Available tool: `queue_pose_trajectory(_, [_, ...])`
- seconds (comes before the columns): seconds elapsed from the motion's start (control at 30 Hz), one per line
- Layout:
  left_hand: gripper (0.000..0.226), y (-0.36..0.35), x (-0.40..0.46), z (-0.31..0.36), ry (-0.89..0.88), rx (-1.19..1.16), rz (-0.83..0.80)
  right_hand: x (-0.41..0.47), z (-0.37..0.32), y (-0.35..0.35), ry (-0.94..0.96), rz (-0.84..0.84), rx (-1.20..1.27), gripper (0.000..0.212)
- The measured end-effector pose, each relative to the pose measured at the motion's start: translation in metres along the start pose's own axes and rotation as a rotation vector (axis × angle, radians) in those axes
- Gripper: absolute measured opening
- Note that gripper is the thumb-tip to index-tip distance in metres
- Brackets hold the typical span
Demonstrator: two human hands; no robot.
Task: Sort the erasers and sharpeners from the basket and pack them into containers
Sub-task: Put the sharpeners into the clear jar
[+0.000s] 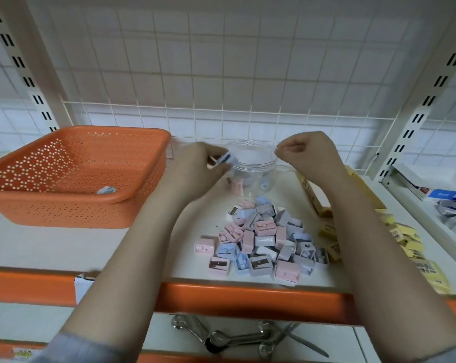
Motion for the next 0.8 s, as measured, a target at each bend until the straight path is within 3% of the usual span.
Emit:
queue_pose_trajectory(0.1, [0.020,-0.008,0.042,0.003,-0.013,0.081,0.009,-0.036,0.016,0.005,-0.064,-0.073,0.028,0.007])
queue_pose_trajectory(0.37, [0.030,-0.055,0.087,-0.015,0.044,0.138,-0.162,-0.081,0.048,-0.026,-0.098,-0.366,-0.165,0.032])
queue_pose_trajectory(0.63, [0.018,-0.028,0.042,-0.002,0.005,-0.024,-0.004,-0.077,0.039,-0.025,0.022,-0.330,-0.142,0.013])
queue_pose_trajectory(0.8, [0.016,-0.023,-0.019,-0.010,0.042,-0.070,-0.126,-0.064,0.010,-0.011,0.067,-0.268,-0.019,0.014])
Point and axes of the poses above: each hand's wrist, its own x-axis towards the middle knuckle, its own y-axis out of the back of the hand, z = x × y, the point moved 9 cm from there along x, towards the middle knuckle, and after that the axes turned 2 degrees about -z, right-handed, at the moved point
